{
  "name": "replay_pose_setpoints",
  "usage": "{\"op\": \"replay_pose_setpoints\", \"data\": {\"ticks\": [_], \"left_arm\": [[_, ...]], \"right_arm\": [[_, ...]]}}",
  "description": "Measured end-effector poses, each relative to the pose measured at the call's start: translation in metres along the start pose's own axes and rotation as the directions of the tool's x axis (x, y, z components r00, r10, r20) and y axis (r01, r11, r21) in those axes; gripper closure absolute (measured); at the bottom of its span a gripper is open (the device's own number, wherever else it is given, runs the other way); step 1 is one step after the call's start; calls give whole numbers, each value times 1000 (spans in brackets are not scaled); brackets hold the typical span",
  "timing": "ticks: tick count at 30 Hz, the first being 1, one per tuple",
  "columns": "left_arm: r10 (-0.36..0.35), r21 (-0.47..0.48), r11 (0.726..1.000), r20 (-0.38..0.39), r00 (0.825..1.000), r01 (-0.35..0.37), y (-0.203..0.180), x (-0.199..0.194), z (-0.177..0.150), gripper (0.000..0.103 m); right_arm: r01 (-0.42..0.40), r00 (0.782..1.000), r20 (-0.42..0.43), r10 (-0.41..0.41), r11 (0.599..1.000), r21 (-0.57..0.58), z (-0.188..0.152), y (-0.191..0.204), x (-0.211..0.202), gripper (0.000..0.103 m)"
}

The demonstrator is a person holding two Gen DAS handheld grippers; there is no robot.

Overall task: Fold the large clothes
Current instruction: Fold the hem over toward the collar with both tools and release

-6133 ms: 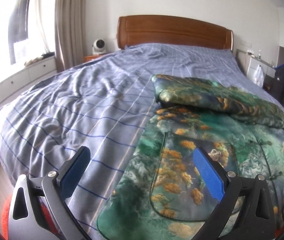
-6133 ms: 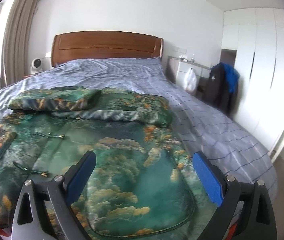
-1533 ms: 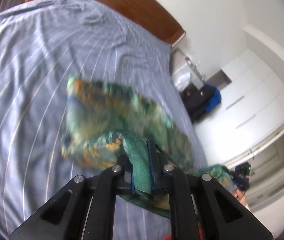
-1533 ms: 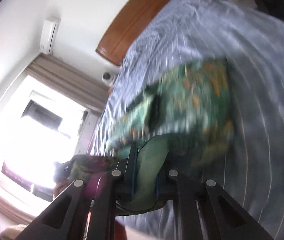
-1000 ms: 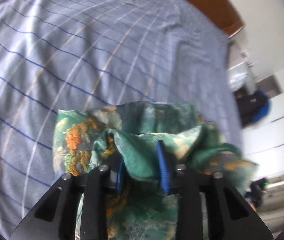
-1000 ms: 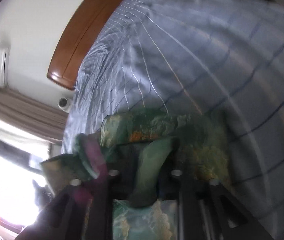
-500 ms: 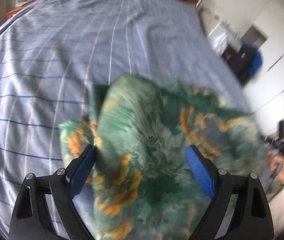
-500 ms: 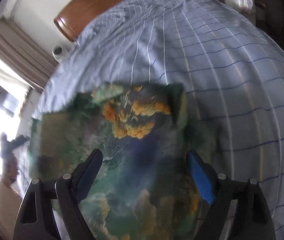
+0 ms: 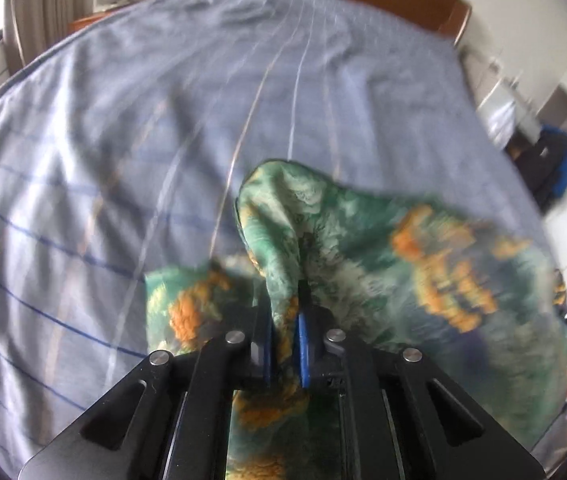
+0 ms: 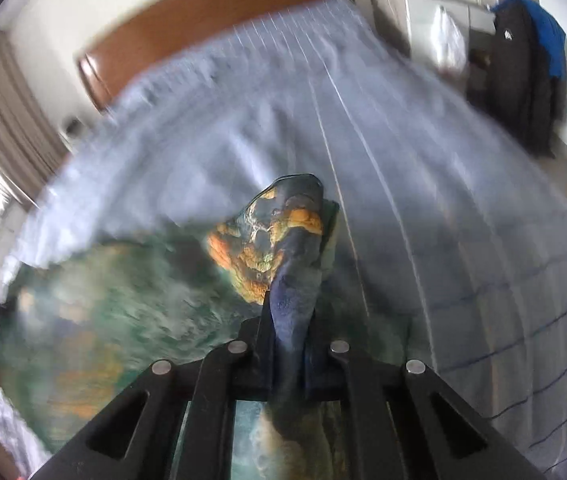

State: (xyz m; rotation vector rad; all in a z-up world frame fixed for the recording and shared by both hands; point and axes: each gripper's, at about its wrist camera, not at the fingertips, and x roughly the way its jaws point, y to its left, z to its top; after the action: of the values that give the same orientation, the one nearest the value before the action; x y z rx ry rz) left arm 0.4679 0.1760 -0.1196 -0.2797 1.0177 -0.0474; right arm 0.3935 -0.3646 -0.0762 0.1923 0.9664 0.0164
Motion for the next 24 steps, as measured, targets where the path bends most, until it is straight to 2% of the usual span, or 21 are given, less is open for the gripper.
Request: {"op": "replay_pose_setpoints", "data": {"ticks": [2, 4, 8, 10, 11, 12, 14, 15, 17, 19, 21, 22, 23, 24], "left_arm": [[-7, 0, 1000, 20, 1000, 7, 2, 6, -14, 92], [-12, -2, 1000, 50, 999, 12, 4, 8, -19, 90], [-3, -12, 1000, 51, 999, 3, 5, 3, -19, 79], [19, -13, 1000, 49, 999, -18, 3, -6, -16, 62], [9, -14, 1000, 53, 999, -8, 2, -18, -14, 46], [-10, -16, 1000, 74, 997, 11, 2, -34, -15, 37], [-46, -3, 999, 125, 991, 46, 5, -61, -17, 29], [-61, 13, 998, 143, 988, 60, 4, -73, -22, 23], [-79, 86, 994, 171, 982, 65, -3, -97, -42, 15], [-69, 160, 986, 185, 980, 39, -8, -105, -67, 11], [-19, 202, 979, 160, 987, -13, -7, -95, -89, 11], [42, 195, 979, 126, 991, -66, -1, -81, -96, 11], [64, 161, 984, 86, 994, -77, 9, -69, -100, 11], [30, 102, 994, 47, 998, -35, 21, -60, -101, 8]], "right_arm": [[3, 1000, -21, -2, 1000, 14, -15, -3, 20, 93], [-8, 1000, 23, 7, 1000, 28, -25, -7, 23, 92], [-38, 999, 34, 36, 997, 67, -28, -15, 23, 89], [-55, 998, 37, 53, 996, 68, -27, -12, 21, 81], [-64, 997, 40, 62, 996, 68, -25, -13, 14, 75], [-76, 996, 49, 73, 995, 67, -23, -15, 8, 62], [-102, 991, 95, 96, 993, 60, -20, -13, -7, 52], [-108, 985, 140, 101, 993, 40, -20, -14, -28, 52], [-127, 978, 165, 128, 992, -18, -27, -10, -58, 52], [-173, 972, 146, 186, 980, -97, -41, 2, -78, 52], [-259, 956, 94, 276, 952, -163, -62, 15, -89, 52], [-332, 938, 42, 344, 926, -179, -78, 21, -90, 51], [-374, 925, 5, 380, 911, -174, -90, 22, -87, 51], [-389, 921, -34, 389, 907, -161, -104, 22, -81, 52]]}}
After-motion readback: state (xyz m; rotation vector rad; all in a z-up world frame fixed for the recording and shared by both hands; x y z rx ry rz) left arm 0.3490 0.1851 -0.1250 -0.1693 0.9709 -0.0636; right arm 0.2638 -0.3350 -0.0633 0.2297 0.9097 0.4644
